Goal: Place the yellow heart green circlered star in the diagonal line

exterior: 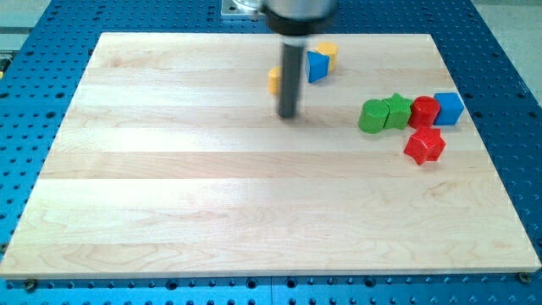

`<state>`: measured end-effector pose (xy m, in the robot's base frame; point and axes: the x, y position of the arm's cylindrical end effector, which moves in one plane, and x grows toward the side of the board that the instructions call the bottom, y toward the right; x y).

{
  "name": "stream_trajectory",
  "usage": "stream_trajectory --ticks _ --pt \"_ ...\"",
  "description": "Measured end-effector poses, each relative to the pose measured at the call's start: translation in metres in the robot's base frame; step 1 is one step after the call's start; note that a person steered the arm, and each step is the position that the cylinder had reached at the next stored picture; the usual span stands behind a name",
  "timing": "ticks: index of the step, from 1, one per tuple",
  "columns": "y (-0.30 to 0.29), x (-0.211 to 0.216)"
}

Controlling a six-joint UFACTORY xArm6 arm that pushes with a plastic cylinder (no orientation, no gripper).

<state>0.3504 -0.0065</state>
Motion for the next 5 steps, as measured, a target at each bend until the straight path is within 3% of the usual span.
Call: stream_trajectory --ticks 1,2,3,4,5 --pt "-0.015 -0.036" --pt "0.071 -0.043" --pt "0.137 -0.013" --pt "0.077 -0.068" --pt "0.014 -0.091"
